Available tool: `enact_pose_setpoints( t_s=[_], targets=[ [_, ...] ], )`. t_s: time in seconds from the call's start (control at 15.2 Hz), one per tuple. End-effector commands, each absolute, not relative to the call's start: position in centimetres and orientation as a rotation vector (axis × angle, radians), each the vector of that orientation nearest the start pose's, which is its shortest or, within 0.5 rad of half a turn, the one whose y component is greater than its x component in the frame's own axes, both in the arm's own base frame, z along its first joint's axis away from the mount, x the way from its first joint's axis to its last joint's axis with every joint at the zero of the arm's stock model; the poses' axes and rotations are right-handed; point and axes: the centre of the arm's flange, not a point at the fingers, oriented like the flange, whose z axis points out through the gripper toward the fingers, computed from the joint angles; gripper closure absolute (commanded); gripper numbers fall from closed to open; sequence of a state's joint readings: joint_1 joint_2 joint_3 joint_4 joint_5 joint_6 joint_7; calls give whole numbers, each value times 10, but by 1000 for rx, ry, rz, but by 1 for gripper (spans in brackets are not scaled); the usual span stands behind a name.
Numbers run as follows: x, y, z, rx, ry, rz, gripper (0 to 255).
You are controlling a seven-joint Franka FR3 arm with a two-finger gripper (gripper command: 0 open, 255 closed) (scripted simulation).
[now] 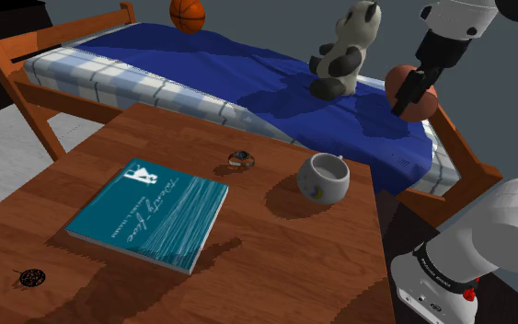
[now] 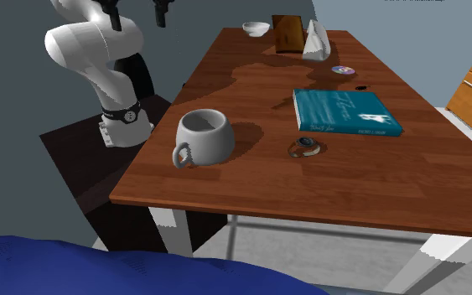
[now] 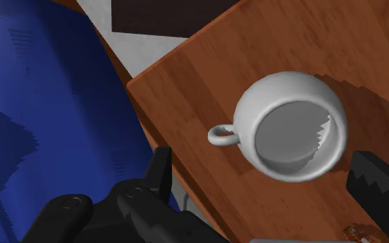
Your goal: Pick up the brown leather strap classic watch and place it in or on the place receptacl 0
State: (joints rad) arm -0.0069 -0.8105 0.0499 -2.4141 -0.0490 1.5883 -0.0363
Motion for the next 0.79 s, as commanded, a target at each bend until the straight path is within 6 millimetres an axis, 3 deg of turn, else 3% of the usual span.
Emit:
enact_pose_setpoints(
  t_s=[0.0, 0.73],
  targets=[
    [301, 12, 572, -3225, -104, 26, 0],
    [399, 74, 491, -3181, -299, 18, 0]
  ],
)
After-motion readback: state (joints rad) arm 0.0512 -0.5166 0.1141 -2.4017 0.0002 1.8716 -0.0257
